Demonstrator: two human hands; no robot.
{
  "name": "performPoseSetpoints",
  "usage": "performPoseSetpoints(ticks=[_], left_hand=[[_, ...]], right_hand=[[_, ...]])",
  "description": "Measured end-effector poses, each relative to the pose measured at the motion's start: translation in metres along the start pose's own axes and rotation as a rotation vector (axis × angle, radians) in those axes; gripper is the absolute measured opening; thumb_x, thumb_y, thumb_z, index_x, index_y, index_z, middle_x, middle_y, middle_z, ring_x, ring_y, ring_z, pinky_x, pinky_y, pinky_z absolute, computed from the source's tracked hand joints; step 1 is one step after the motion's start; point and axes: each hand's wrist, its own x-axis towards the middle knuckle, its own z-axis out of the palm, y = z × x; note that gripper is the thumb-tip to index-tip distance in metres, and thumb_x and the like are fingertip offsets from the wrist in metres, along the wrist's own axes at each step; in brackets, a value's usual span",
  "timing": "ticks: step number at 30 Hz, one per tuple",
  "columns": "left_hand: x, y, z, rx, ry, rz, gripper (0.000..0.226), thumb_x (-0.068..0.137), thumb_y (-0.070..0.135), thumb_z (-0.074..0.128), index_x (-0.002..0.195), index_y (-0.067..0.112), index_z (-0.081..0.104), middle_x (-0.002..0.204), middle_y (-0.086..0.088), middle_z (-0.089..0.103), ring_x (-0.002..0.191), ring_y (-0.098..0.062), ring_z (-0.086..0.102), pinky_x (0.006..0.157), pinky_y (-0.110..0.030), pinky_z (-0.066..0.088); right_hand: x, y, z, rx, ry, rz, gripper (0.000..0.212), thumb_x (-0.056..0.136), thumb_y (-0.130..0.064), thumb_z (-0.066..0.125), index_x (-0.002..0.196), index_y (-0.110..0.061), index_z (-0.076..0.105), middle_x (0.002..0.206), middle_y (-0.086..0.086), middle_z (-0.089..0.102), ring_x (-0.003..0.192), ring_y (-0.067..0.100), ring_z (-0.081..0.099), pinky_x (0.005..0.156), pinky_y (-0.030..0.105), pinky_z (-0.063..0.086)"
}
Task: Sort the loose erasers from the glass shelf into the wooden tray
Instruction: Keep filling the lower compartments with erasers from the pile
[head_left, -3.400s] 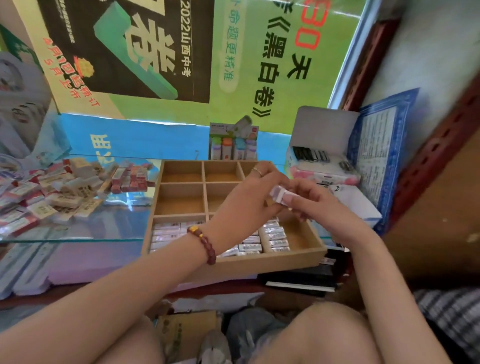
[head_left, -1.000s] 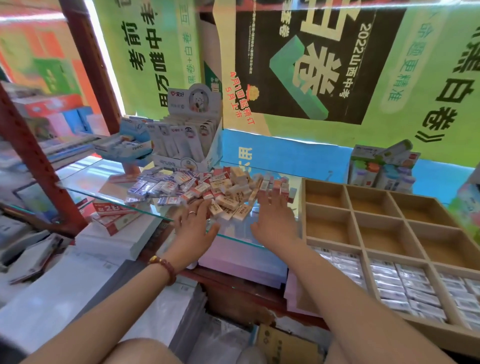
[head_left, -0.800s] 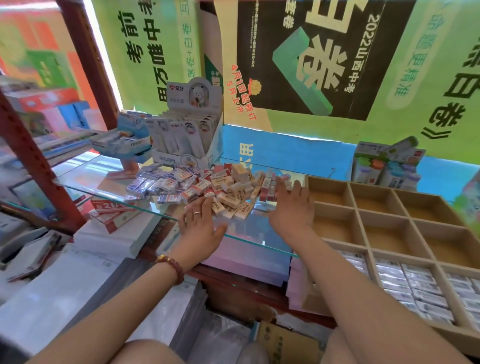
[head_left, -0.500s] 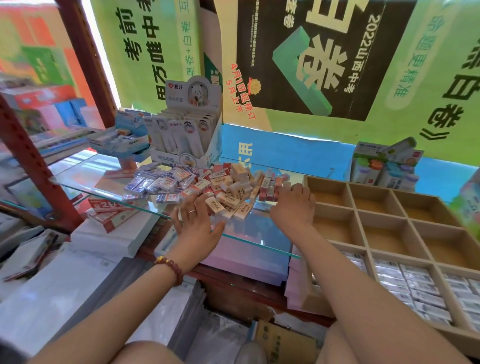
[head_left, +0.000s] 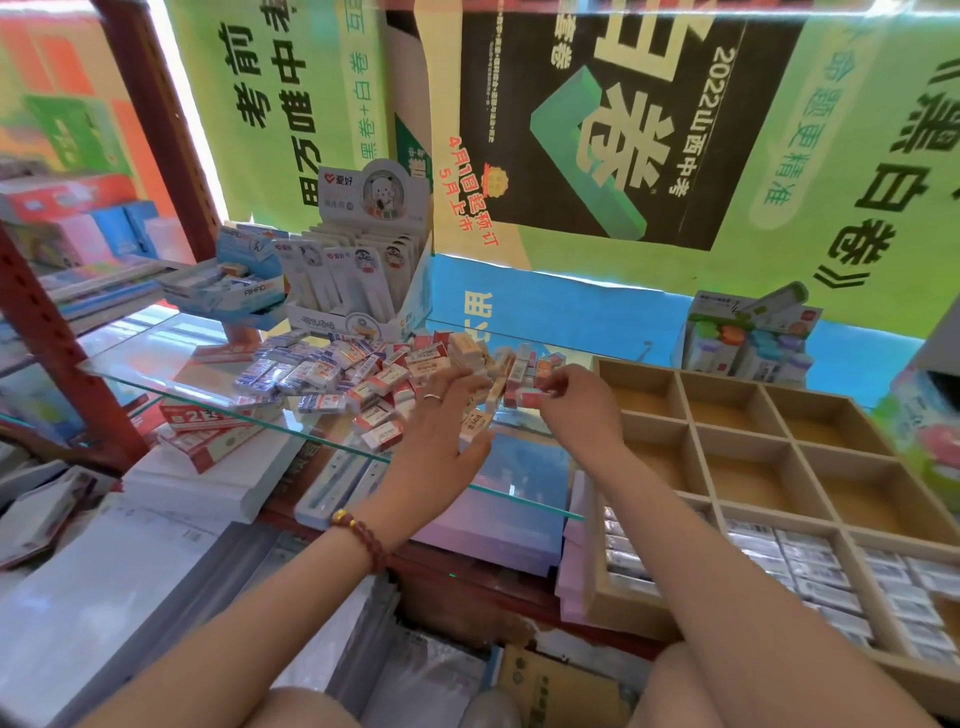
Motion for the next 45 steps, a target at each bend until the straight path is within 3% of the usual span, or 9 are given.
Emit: performPoseSetpoints(ticks=[4,9,12,15,19,30,35,40,45], left_hand=[[0.003,0.024,0.009,-0.407,-0.095,-0.168,0.048,0.096,0.022,0.049,0.138,0.033,0.029,0.128,0.015,0.04,0.098,-0.004,0.054,0.081,-0.016,0.046],[0.013,0.029,0.015,-0.694,0.151,-0.401,0.013,0.099,0.015,0.043,0.103,0.023,0.053,0.093,-0.002,0.058,0.07,-0.008,0.057,0.057,-0.019,0.046],[0.012,0.024,0.014,-0.608,0.22,-0.465,0.018,0.099,0.011,0.039,0.093,0.022,0.052,0.079,0.002,0.053,0.063,-0.003,0.049,0.058,-0.017,0.044],[0.01,0.021,0.011,-0.613,0.21,-0.524,0.019,0.101,0.012,0.033,0.097,0.016,0.051,0.075,0.004,0.047,0.059,-0.003,0.045,0.058,-0.017,0.04],[0.009,0.02,0.005,-0.601,0.234,-0.528,0.02,0.101,0.011,0.033,0.1,0.014,0.052,0.073,0.002,0.046,0.062,-0.006,0.044,0.06,-0.02,0.038],[0.008,0.028,0.005,-0.533,0.178,-0.421,0.023,0.1,0.009,0.036,0.091,0.022,0.053,0.076,0.006,0.049,0.058,0.007,0.048,0.062,-0.012,0.041],[0.008,0.034,0.005,-0.543,0.154,-0.384,0.027,0.1,0.009,0.037,0.095,0.029,0.054,0.076,0.001,0.05,0.066,-0.006,0.049,0.063,-0.017,0.045],[0.012,0.044,0.01,-0.764,0.087,-0.389,0.022,0.099,0.013,0.044,0.12,0.017,0.046,0.108,-0.009,0.06,0.088,-0.022,0.065,0.07,-0.022,0.056],[0.025,0.07,0.021,-0.876,0.044,-0.408,0.023,0.097,0.0,0.039,0.108,0.001,0.06,0.095,-0.014,0.066,0.081,-0.016,0.067,0.069,-0.019,0.055]], right_hand=[[-0.006,-0.016,-0.015,0.603,-0.192,-0.019,0.015,0.08,-0.02,0.076,0.082,-0.015,0.062,0.077,-0.001,0.065,0.065,0.007,0.061,0.058,0.011,0.045],[-0.009,-0.013,-0.012,0.391,-0.286,-0.212,0.005,0.085,-0.017,0.068,0.086,-0.017,0.062,0.077,-0.009,0.06,0.067,-0.001,0.052,0.06,0.005,0.039],[0.0,0.01,-0.009,-0.175,-0.098,-0.256,0.026,0.089,-0.024,0.058,0.115,-0.02,0.058,0.112,-0.001,0.061,0.101,0.015,0.054,0.08,0.023,0.043],[0.007,0.026,-0.01,-0.496,-0.158,-0.231,0.063,0.087,-0.017,0.055,0.145,-0.025,0.031,0.152,0.002,0.029,0.135,0.026,0.03,0.107,0.037,0.029],[0.011,0.026,-0.006,-0.651,-0.254,-0.271,0.074,0.088,-0.022,0.055,0.15,-0.03,0.015,0.16,-0.002,0.004,0.142,0.029,0.016,0.113,0.043,0.019],[0.015,0.029,0.001,-0.637,0.059,-0.257,0.027,0.097,-0.019,0.048,0.121,-0.025,0.058,0.124,0.005,0.055,0.119,0.023,0.043,0.097,0.031,0.037],[0.013,0.02,-0.015,-0.174,0.154,-0.148,0.013,0.093,-0.016,0.054,0.094,-0.022,0.065,0.1,0.001,0.067,0.098,0.02,0.057,0.08,0.03,0.045],[-0.017,-0.007,-0.057,0.705,-0.162,0.008,0.02,0.092,-0.01,0.059,0.109,-0.019,0.055,0.085,-0.006,0.062,0.061,-0.005,0.057,0.055,0.009,0.044],[-0.04,-0.01,-0.072,0.601,-0.179,-0.137,0.013,0.088,-0.008,0.063,0.099,-0.016,0.068,0.081,-0.011,0.062,0.065,-0.008,0.054,0.067,0.01,0.043]])
